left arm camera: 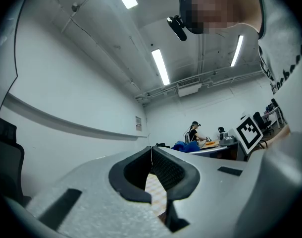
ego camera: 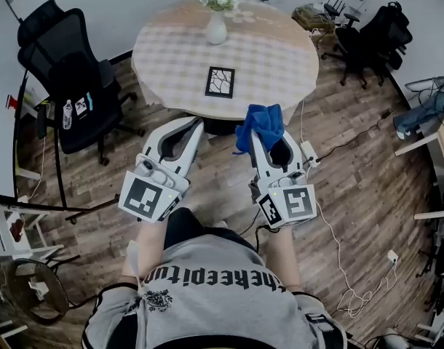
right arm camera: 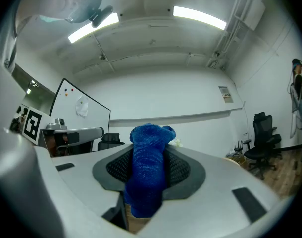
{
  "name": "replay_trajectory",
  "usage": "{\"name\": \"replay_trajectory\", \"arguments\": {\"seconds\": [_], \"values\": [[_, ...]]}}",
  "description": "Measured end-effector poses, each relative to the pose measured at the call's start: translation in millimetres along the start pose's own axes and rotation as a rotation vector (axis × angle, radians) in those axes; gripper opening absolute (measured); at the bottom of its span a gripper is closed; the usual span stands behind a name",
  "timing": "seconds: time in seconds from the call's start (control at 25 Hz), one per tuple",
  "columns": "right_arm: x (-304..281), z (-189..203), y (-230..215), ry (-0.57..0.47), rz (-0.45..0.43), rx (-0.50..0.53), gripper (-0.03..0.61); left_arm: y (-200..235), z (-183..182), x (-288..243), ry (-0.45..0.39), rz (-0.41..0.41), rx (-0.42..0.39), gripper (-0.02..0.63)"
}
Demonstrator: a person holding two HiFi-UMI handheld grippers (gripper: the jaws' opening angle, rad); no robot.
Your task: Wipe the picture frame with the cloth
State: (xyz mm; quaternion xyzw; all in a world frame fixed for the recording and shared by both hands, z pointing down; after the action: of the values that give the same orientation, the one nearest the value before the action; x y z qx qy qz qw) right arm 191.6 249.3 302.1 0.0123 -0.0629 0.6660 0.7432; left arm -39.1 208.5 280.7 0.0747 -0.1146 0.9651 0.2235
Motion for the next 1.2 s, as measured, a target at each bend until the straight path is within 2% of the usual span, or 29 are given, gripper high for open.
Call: {"name": "replay_trajectory", "arguments": {"seconds": [0.32,1.2], "values": [[-23.2,4.0,1.5,0.011,-0.009,0.0,0.144,22.4,6.8,-8.8,0.006,0.003,0.01,0.017],[-141.2,13.9,29.6,0.0,0.14,0.015,0.144,165.4,38.0,-47.0,-0.033,0.156,0.044,0.017]]}}
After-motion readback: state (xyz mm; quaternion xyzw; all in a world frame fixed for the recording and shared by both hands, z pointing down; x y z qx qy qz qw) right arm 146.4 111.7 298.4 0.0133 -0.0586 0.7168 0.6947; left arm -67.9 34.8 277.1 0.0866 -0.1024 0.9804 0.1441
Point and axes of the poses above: the fingertips, and each gripper's own axes: x backward along the fingers, y to its left, z out of its underside, the point moved 10 cm from there along x, backward along the fingers, and after that the axes turned 13 degrees about z, right-handed, at the moved point
